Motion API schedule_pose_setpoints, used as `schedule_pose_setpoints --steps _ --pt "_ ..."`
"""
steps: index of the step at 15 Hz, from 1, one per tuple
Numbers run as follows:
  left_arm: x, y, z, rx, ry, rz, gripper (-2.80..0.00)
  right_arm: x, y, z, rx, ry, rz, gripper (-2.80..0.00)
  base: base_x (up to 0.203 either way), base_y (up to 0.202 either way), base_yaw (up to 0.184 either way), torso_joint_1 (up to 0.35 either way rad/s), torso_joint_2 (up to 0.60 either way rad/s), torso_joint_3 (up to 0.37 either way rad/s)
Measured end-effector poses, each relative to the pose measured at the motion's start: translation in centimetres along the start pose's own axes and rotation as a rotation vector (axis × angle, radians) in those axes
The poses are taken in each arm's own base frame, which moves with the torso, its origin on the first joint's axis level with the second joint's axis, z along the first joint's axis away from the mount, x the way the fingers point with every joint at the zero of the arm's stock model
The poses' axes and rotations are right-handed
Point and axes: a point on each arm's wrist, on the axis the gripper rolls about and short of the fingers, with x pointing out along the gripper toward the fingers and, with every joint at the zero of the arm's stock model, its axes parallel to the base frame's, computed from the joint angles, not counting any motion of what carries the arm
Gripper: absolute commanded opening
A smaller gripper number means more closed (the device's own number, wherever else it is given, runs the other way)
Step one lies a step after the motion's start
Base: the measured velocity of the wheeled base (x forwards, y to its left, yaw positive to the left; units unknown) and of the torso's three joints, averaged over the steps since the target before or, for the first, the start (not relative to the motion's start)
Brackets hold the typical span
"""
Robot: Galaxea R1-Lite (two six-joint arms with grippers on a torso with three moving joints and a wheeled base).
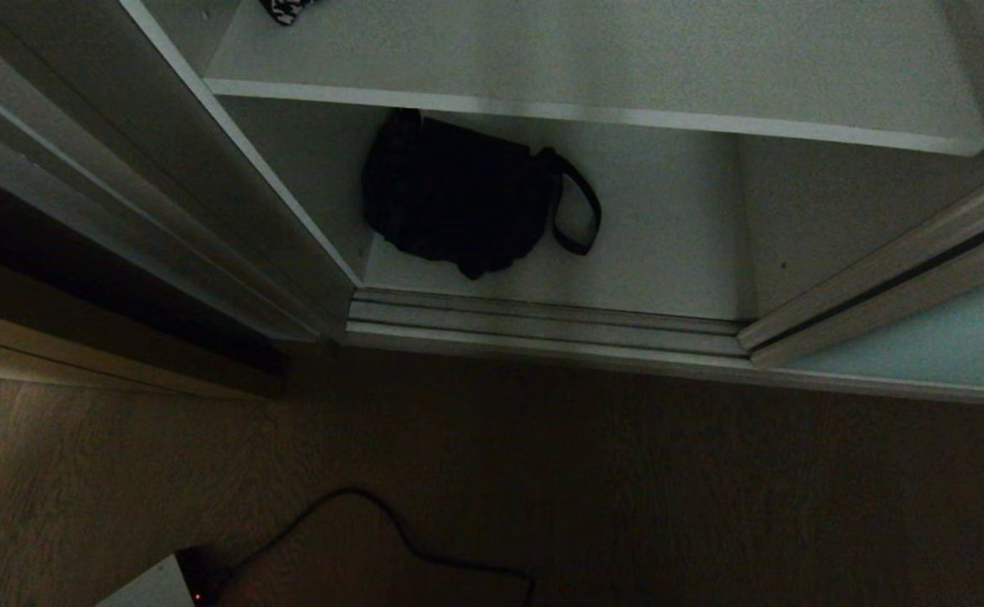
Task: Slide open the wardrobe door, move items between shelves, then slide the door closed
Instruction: Close the door
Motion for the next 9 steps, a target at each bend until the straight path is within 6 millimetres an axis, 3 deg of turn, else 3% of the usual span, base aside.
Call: schedule_pose_setpoints --steps 9 --pt "0.00 0.01 -0.03 0.014 0.004 0.005 -2.80 0.00 0.00 0.00 0.000 0.000 0.001 -2.80 0.000 0.000 0.000 0.001 0.00 -0.019"
